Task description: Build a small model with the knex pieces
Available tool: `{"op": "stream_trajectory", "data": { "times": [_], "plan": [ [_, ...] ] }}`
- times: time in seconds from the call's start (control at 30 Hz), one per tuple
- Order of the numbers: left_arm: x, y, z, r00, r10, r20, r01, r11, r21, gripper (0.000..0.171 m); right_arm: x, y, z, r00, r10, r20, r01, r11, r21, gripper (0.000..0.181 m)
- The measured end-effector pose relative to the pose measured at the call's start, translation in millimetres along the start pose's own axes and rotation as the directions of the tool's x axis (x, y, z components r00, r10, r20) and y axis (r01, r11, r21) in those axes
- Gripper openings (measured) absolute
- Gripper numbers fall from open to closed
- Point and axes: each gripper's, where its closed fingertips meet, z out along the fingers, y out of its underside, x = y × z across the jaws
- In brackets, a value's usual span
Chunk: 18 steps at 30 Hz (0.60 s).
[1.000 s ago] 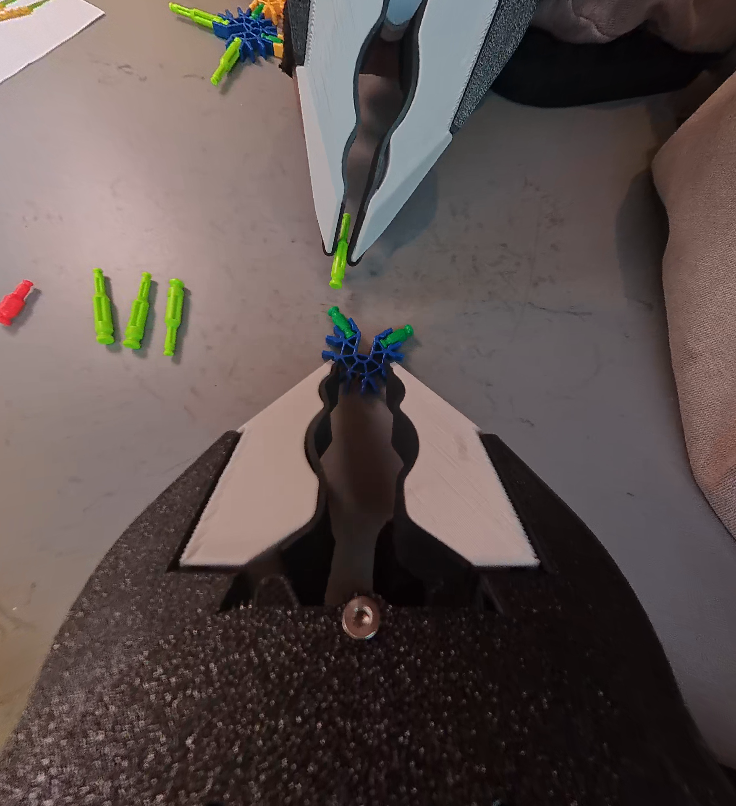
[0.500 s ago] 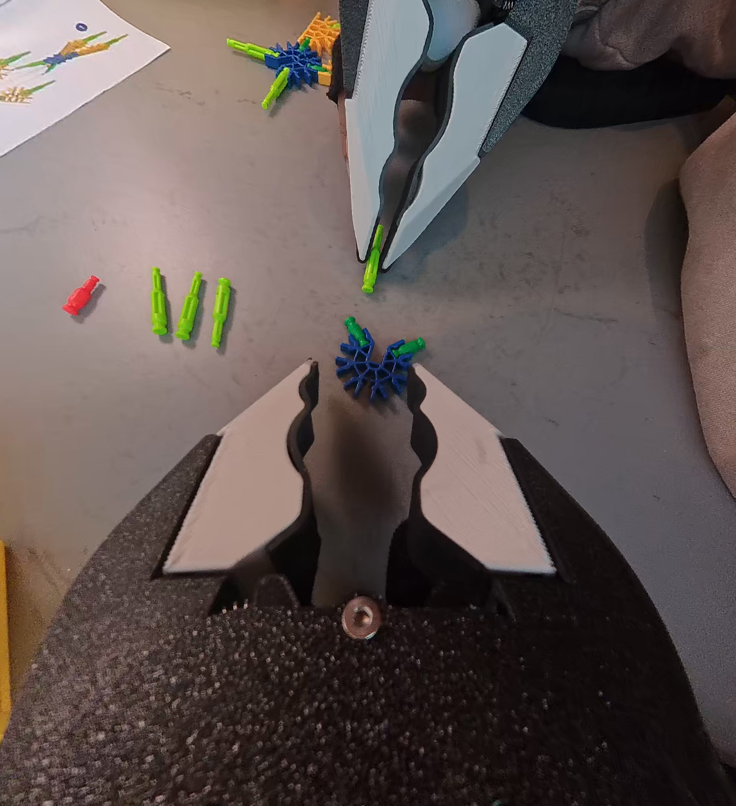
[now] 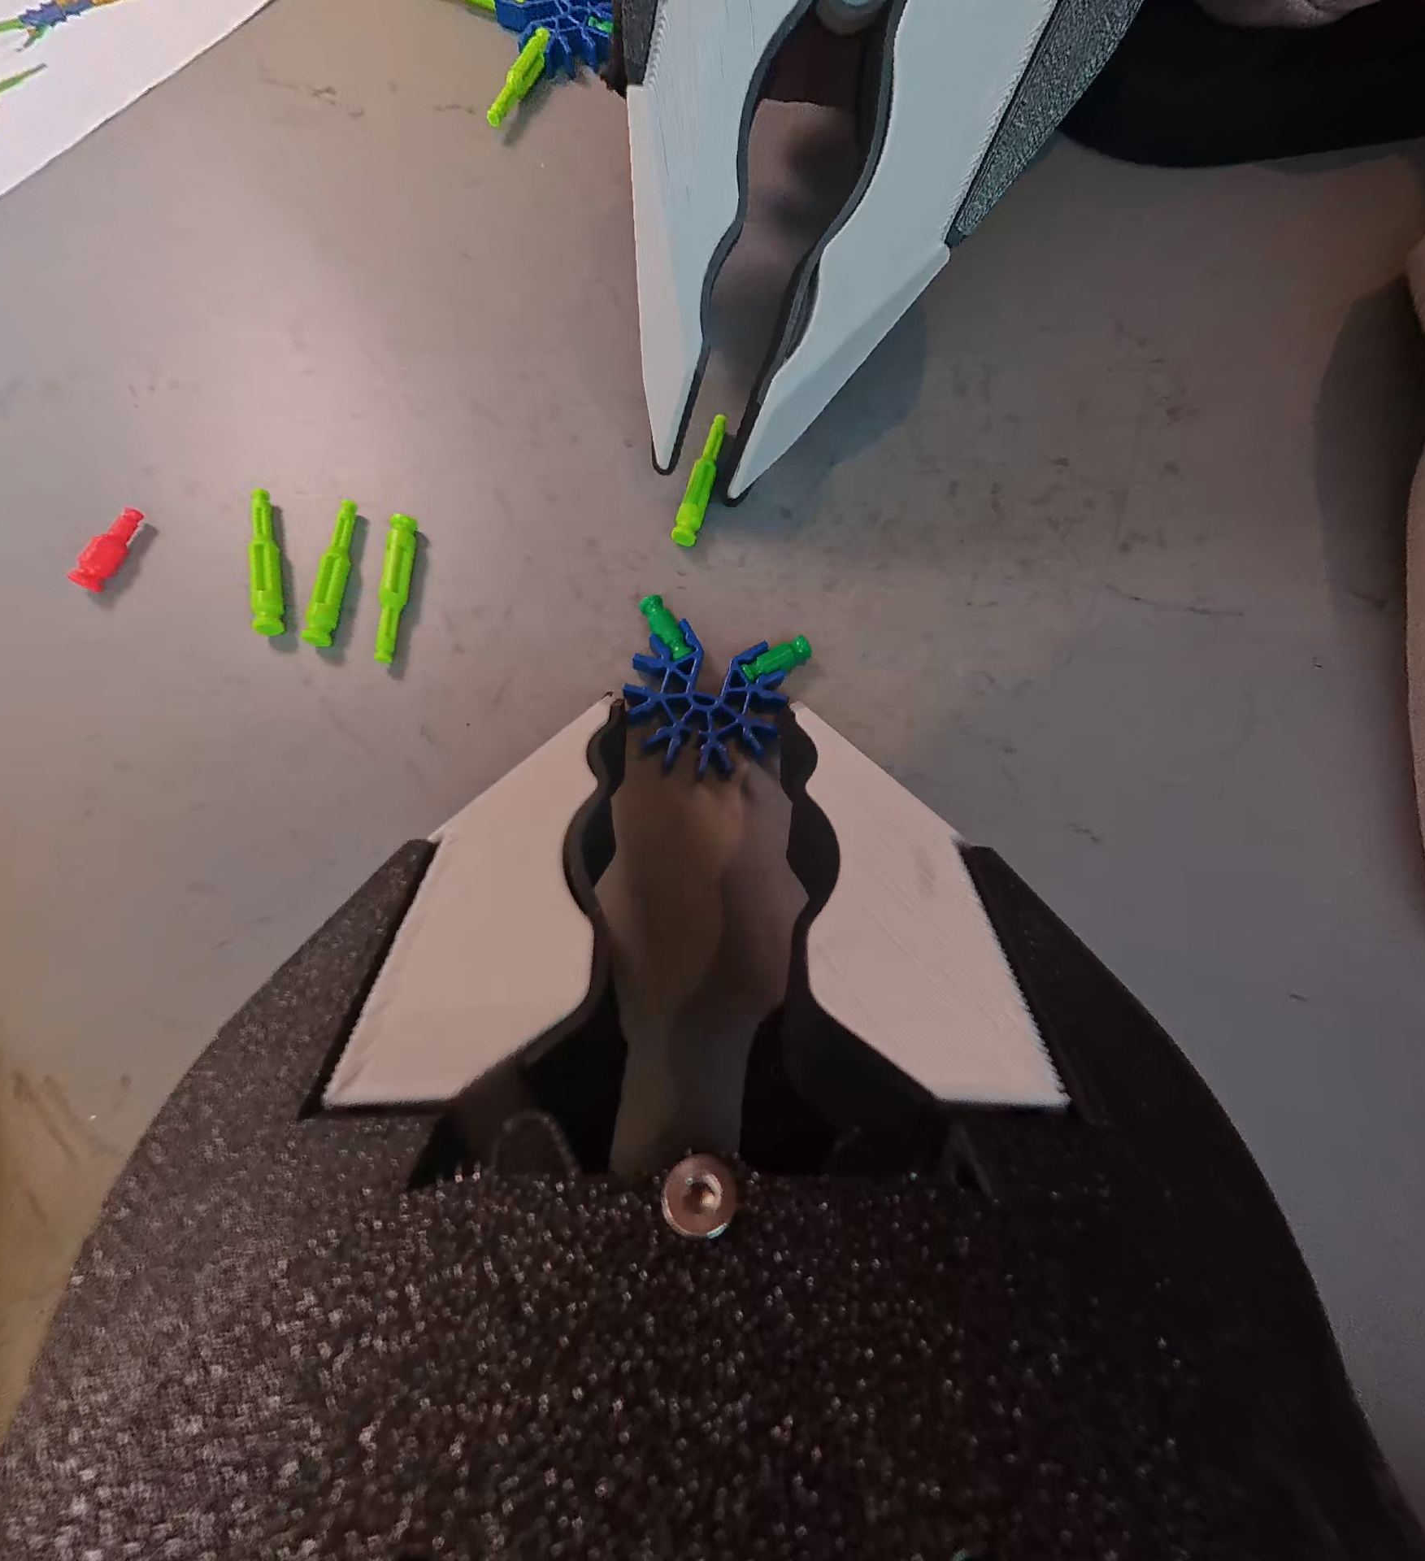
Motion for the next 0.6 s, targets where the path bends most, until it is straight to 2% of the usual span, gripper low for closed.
{"op": "stream_trajectory", "data": {
  "times": [0.1, 0.17, 0.2, 0.23, 0.3, 0.4, 0.47, 0.53, 0.6],
  "plan": [
    [0.0, 0.6, -0.3, 1.0, 0.002, 0.014, -0.002, 1.0, -0.013, 0.036, 8.9, -9.8, -10.8, 0.999, 0.009, -0.032, -0.007, 0.998, 0.063, 0.013],
    [0.1, 2.0, -1.7, 1.0, 0.016, 0.022, -0.015, 1.0, -0.021, 0.038, 26.7, -21.8, -30.6, 0.995, 0.044, -0.094, -0.029, 0.988, 0.151, 0.017],
    [1.1, -0.8, -3.2, 1.0, 0.027, 0.017, -0.027, 1.0, -0.014, 0.046, 40.6, -28.2, -45.2, 0.987, 0.075, -0.144, -0.045, 0.978, 0.206, 0.02],
    [1.2, -6.5, -6.6, 0.999, 0.03, 0.018, -0.031, 0.999, 0.016, 0.05, 56.2, -33.9, -62.7, 0.973, 0.116, -0.199, -0.06, 0.962, 0.267, 0.022],
    [-1.4, -29.8, -21.8, 0.999, 0.021, 0.026, -0.025, 0.989, 0.145, 0.052, 86.2, -40.5, -101.8, 0.929, 0.221, -0.296, -0.09, 0.912, 0.4, 0.023],
    [-26.4, -69.5, -62.7, 0.989, -0.043, 0.145, -0.018, 0.917, 0.399, 0.052, 116.4, -31.9, -145.8, 0.852, 0.384, -0.355, -0.147, 0.828, 0.542, 0.026],
    [-48.9, -86.3, -98.8, 0.962, -0.135, 0.236, -0.017, 0.836, 0.548, 0.052, 129.0, -18.0, -159.3, 0.805, 0.437, -0.402, -0.163, 0.813, 0.558, 0.03],
    [-69.7, -92.2, -137.7, 0.913, -0.216, 0.345, -0.058, 0.77, 0.635, 0.053, 136.3, -7.7, -165.5, 0.771, 0.452, -0.449, -0.162, 0.821, 0.548, 0.032],
    [-88.3, -90.0, -182.3, 0.83, -0.28, 0.482, -0.134, 0.739, 0.661, 0.053, 139.5, -2.0, -166.9, 0.753, 0.459, -0.472, -0.171, 0.829, 0.533, 0.034]
  ]
}}
